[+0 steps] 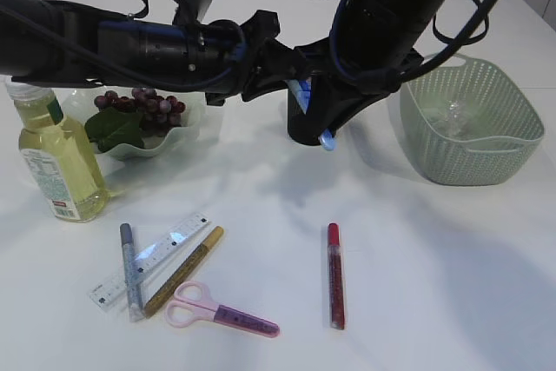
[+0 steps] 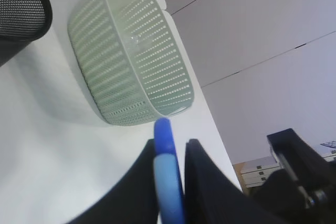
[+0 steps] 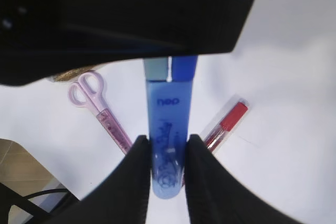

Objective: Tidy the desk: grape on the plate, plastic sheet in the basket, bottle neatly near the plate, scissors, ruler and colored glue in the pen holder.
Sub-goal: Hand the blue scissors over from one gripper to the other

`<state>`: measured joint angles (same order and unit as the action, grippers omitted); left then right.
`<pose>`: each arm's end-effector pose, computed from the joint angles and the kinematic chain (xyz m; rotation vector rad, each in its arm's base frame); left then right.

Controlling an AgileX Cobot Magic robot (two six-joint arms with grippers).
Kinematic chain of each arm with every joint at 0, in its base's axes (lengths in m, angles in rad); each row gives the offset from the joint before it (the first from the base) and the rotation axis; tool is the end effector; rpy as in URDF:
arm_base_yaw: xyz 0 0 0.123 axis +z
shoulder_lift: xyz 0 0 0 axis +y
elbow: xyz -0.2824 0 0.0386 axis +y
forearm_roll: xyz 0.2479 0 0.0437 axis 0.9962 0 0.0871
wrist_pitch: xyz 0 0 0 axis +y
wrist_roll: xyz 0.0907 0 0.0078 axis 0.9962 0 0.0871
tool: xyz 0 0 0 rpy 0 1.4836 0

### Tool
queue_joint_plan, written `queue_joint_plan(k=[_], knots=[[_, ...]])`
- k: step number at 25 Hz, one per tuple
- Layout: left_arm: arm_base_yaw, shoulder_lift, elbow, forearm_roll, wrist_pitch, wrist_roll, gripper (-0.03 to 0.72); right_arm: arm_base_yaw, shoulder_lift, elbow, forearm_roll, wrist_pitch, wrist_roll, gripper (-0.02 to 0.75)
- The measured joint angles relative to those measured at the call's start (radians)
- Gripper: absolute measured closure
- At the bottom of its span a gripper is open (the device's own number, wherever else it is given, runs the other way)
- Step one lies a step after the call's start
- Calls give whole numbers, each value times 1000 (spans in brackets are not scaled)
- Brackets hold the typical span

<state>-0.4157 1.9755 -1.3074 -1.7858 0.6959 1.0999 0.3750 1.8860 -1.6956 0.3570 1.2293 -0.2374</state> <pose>0.3735 -0.2273 0.2203 0.1340 2.1615 -1.3851 0.3592 0.1736 0.2924 -0.7582 2.7813 0.5330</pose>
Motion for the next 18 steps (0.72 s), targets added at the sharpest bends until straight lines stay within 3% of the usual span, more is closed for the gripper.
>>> queue_joint_plan(k=[5, 18], knots=[[-1, 0, -3, -2, 1, -5, 640, 0, 0, 0, 1, 0, 0, 565], [-1, 0, -3, -1, -8, -5, 643, 2, 0, 0, -5, 0, -2, 567]])
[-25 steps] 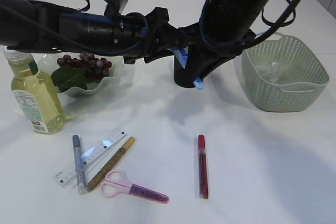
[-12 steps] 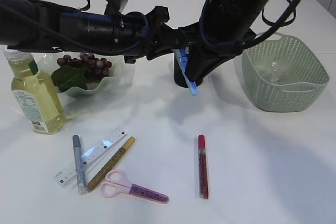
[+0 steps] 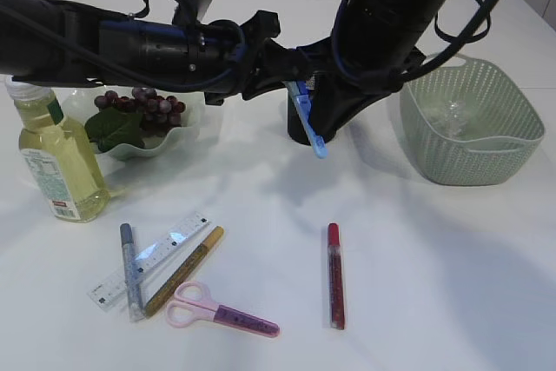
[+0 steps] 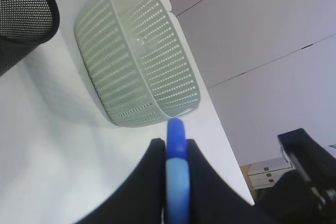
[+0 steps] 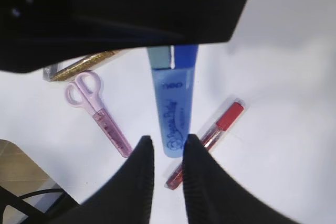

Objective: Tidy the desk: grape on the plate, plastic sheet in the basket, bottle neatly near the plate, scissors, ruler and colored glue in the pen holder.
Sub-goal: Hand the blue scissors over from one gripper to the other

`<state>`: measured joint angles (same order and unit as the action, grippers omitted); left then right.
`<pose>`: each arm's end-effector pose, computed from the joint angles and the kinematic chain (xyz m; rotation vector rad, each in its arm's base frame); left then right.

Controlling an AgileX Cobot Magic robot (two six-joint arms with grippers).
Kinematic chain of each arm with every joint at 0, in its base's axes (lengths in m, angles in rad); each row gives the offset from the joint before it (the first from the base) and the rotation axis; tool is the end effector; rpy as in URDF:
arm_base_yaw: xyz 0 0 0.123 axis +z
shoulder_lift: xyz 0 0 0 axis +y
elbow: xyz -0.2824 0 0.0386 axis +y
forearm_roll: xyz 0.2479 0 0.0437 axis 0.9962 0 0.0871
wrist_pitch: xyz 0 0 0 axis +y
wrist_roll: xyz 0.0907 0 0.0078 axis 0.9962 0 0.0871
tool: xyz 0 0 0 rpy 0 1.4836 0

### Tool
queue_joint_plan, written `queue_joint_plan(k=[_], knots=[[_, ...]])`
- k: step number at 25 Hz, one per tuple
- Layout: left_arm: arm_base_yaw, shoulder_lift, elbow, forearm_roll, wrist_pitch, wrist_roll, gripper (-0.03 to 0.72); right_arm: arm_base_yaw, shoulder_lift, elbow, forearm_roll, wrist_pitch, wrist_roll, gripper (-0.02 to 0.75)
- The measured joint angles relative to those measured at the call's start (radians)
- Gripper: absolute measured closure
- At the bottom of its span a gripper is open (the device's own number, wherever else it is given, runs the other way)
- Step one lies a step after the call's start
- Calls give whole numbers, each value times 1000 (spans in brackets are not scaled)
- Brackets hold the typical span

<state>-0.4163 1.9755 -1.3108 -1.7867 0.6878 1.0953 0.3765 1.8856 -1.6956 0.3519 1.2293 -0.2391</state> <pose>0.3744 -0.2274 0.2209 0.1249 2.1611 -1.3802 0.3590 0.1738 0.2924 -0.7645 2.7800 0.5257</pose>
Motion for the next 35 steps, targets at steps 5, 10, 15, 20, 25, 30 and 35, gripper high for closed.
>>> queue_joint_plan(k=[5, 10, 15, 20, 25, 30, 35], knots=[[0, 0, 0, 0, -2, 0, 643, 0, 0, 0, -54, 0, 6, 549], [0, 0, -3, 0, -3, 6, 643, 0, 0, 0, -63, 0, 10, 433], [0, 0, -31, 19, -28, 16, 643, 0, 0, 0, -107, 0, 26, 377], [0, 0, -58, 77, -72, 19, 643, 0, -20, 0, -150, 0, 37, 372], [0, 0, -60, 132, -106, 19, 643, 0, -57, 2, -186, 0, 50, 372], [0, 0, -60, 235, -112, 6, 643, 0, -107, 76, -208, 0, 58, 372], [0, 0, -62, 370, -118, -38, 643, 0, -156, 183, -214, 2, 73, 372]])
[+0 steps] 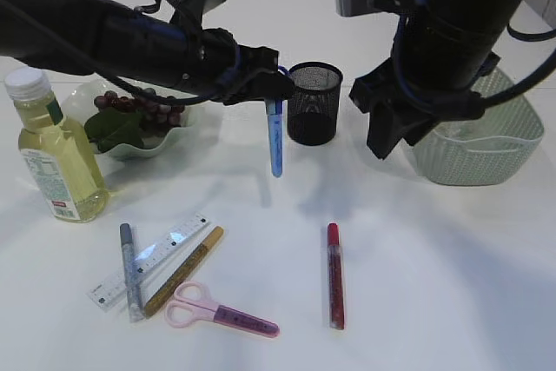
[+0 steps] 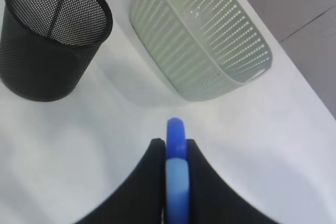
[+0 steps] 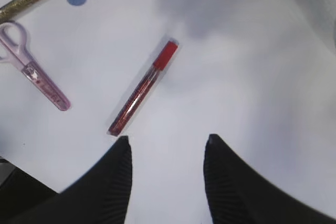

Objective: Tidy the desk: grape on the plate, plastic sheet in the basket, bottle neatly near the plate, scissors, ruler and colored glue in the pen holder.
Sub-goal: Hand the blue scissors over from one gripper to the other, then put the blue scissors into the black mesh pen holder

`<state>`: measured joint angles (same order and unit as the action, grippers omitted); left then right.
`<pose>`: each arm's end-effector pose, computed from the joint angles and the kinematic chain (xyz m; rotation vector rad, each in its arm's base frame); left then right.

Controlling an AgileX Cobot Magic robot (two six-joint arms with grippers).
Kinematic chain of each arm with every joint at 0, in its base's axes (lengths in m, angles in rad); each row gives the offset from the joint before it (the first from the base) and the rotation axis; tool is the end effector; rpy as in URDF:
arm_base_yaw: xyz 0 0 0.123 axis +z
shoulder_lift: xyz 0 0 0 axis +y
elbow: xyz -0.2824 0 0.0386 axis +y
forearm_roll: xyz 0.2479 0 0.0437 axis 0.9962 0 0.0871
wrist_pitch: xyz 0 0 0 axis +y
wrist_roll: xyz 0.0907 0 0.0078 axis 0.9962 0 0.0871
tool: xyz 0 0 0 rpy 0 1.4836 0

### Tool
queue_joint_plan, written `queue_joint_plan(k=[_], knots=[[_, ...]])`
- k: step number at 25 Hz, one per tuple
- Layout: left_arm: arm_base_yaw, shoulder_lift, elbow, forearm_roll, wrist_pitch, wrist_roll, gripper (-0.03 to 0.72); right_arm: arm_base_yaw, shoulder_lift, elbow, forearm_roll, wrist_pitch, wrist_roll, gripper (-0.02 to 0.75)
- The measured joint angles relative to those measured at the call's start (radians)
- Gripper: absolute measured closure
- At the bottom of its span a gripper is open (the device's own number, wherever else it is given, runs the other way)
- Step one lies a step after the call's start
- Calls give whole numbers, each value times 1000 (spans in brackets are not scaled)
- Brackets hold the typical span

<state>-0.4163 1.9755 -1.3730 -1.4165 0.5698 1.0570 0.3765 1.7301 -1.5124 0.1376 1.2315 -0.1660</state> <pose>0.3815 -0.2218 0.2186 0.4305 2.2228 -1.0261 0.3242 0.1408 0.2965 -0.7419 2.8445 0.2293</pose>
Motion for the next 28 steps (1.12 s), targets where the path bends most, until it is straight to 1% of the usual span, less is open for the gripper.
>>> queue_joint_plan(k=[2, 5, 7, 11, 13, 16, 20, 23, 25, 28], knots=[[0, 0, -2, 54, 0, -23, 643, 0, -19, 17, -1, 0, 9, 372], [0, 2, -37, 200, 18, -86, 643, 0, -52, 29, -2, 0, 25, 372], [0, 4, -84, 350, 52, -157, 643, 0, -71, 29, -2, 0, 34, 372], [0, 5, -194, 659, 156, -356, 643, 0, -99, 29, -11, 0, 52, 372], [0, 5, -237, 754, 199, -425, 643, 0, -102, 29, -23, 2, 67, 372], [0, 5, -288, 840, 237, -512, 643, 0, -102, 29, -40, 2, 85, 372], [-2, 5, -341, 928, 261, -616, 643, 0, -102, 33, -49, 3, 93, 372], [-2, 5, -370, 989, 255, -695, 643, 0, -106, 76, -56, 3, 103, 372], [-11, 5, -387, 1019, 225, -718, 643, 0, -107, 112, -62, 3, 104, 372], [-31, 6, -405, 1028, 148, -729, 643, 0, -109, 163, -65, 3, 107, 372]])
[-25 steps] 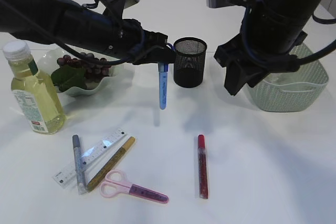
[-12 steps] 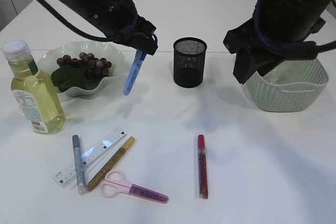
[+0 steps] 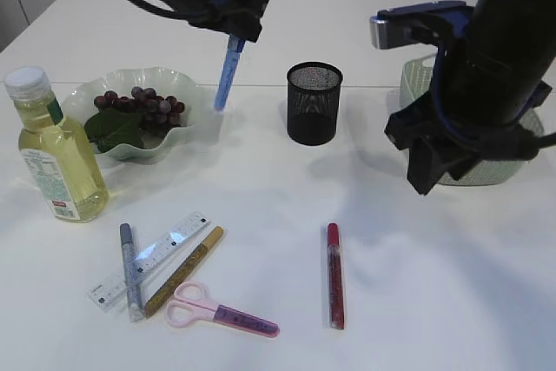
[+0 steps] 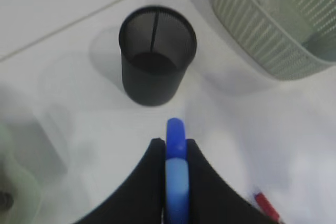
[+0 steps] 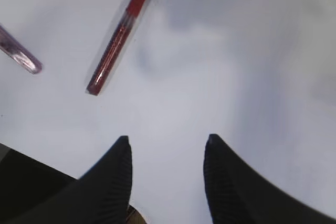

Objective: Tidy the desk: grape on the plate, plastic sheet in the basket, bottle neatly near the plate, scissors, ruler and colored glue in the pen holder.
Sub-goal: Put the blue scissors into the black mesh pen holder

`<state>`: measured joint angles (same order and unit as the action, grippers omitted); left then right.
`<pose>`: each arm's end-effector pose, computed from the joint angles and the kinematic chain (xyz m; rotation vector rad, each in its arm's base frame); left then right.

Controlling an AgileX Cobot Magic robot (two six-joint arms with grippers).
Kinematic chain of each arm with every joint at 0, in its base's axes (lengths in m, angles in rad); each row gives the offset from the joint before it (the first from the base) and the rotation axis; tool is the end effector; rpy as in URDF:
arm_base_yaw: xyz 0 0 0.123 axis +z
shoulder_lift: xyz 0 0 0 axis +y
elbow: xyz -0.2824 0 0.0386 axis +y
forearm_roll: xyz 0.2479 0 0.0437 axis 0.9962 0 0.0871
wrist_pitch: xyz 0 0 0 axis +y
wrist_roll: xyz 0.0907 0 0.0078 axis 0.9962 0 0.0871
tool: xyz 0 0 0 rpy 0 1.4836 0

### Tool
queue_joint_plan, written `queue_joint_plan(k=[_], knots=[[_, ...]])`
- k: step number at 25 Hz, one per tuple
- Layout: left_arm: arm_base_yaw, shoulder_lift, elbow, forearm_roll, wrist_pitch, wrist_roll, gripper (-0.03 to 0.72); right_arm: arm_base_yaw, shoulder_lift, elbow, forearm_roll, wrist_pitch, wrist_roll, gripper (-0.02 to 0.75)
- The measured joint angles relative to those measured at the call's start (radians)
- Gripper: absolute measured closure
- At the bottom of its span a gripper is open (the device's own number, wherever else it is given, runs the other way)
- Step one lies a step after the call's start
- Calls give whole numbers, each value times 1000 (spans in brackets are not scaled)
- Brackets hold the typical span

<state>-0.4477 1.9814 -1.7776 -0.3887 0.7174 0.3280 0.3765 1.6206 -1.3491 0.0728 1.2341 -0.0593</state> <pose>0.4060 -0.2202 0.2961 0.6833 2.2914 -0.4983 0.2924 0.1223 0.2890 -0.6208 2.9341 0.1407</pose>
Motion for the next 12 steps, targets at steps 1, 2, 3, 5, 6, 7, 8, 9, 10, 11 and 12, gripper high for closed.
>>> queue_joint_plan(k=[1, 2, 3, 5, 6, 7, 8, 9, 10, 11, 12], knots=[[-11, 0, -2, 3, -30, -2, 643, 0, 0, 14, -2, 0, 0, 372], [-20, 0, -2, 5, -70, -1, 643, 0, 0, 20, -3, 0, 0, 372], [-29, 2, -2, 7, -114, -1, 643, 0, 0, 28, -9, 0, 0, 372], [-48, 4, -2, 11, -204, -1, 643, 0, -2, 37, -14, 0, 0, 372], [-57, 8, -2, 11, -257, -1, 643, 0, -2, 41, -16, 0, 0, 372], [-64, 12, -3, 11, -311, -1, 643, 0, -2, 46, -18, 0, 0, 372], [-72, 19, -5, 11, -355, -1, 643, 0, -2, 48, -21, -2, 0, 372], [-79, 28, -5, 11, -404, -1, 643, 0, -2, 48, -21, -2, 2, 372], [-83, 35, -5, 11, -451, -1, 643, 0, -2, 48, -21, -2, 2, 372], [-90, 47, -5, 11, -493, -1, 643, 0, -2, 48, -21, -4, 2, 372], [-98, 59, -5, 11, -528, -1, 643, 0, -2, 48, -21, -4, 2, 372]])
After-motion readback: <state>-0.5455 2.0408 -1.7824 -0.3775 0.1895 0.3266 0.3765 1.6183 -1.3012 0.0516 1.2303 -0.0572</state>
